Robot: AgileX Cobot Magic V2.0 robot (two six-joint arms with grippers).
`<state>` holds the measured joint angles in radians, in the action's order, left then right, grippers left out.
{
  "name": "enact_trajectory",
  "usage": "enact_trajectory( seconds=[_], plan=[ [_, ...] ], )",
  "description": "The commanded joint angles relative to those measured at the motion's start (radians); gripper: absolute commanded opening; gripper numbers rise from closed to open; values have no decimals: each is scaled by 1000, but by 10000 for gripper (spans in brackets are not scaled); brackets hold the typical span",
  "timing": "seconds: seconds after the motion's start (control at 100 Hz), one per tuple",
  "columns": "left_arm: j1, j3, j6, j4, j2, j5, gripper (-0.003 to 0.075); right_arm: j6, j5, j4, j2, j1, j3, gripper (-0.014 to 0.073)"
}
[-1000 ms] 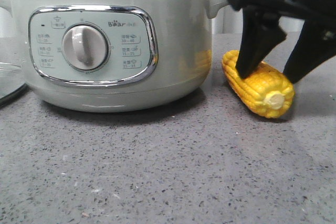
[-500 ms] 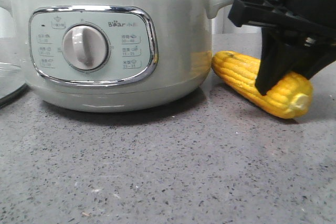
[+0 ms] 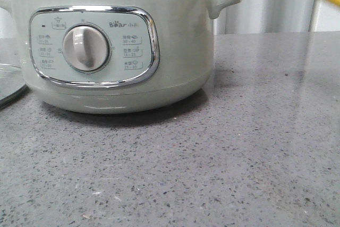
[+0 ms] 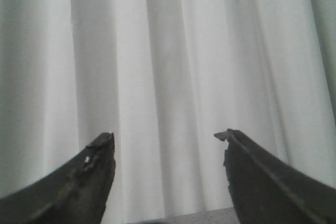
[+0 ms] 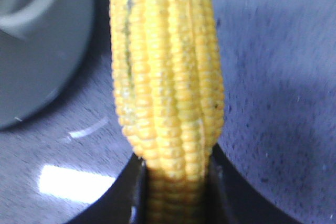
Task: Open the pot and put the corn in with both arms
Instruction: 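Lift the corn cob with the right gripper and carry it over the pot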
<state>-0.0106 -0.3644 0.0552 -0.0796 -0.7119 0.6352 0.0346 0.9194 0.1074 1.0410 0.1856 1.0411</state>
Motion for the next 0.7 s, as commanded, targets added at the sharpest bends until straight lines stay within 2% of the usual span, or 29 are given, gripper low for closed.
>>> enact_trajectory(
  seconds=[0.0, 0.26, 0.44, 0.6, 0.69],
  plan=[
    [-5, -27, -9, 7, 11, 76, 410, -11, -124, 26, -77, 3, 50, -74],
    [-5, -27, -9, 0, 11, 76, 410, -97, -244, 107, -43, 142, 141, -74],
    [-5, -27, -9, 0, 11, 76, 410, -98, -343, 110, 106, 272, 214, -74],
    [-5, -27, -9, 0, 11, 76, 410, -118, -451, 108, 261, 341, 284, -69],
    [-5, -27, -9, 0, 11, 76, 410, -118, -459, 105, 344, 354, 335, -6]
  ],
)
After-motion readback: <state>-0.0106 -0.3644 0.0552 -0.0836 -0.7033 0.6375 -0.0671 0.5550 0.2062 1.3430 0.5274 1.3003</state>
